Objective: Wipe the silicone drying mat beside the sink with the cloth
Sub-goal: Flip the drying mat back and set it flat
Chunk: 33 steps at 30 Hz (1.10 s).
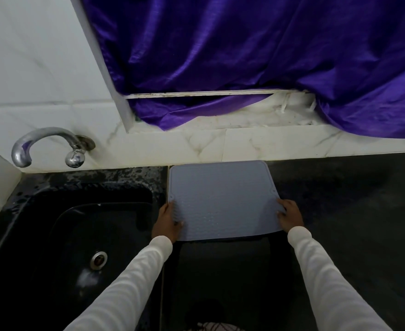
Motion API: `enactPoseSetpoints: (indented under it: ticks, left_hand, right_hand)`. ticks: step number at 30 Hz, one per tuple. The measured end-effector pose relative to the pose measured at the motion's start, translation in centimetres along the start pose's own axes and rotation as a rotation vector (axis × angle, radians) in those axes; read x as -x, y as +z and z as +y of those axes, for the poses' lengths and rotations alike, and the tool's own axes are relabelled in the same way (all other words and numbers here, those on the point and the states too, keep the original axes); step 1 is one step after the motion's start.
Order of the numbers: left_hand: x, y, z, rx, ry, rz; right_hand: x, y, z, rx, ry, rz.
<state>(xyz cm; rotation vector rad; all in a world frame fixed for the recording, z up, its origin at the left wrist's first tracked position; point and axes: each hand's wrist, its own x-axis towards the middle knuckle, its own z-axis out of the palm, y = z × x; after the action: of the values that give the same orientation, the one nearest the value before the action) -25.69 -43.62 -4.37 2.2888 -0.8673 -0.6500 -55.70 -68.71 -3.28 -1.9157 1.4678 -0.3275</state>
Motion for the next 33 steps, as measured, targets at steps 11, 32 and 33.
enactPoseSetpoints:
  ticks: [11, 32, 33]
  left_hand:
    - [-0.7, -0.4, 0.4, 0.068, 0.01, 0.049]
    - [-3.4, -0.5, 1.1, 0.045, -0.027, 0.055]
    - [-3.2, -0.5, 1.1, 0.048, -0.027, 0.053]
  right_hand:
    - [-2.4, -0.4, -1.5, -0.076, 0.067, 0.027]
    - [-6.3, 0.7, -3.0, -0.111, 0.034, 0.035]
    - [-6.0, 0.5, -2.8, -0.126, 0.049, 0.048]
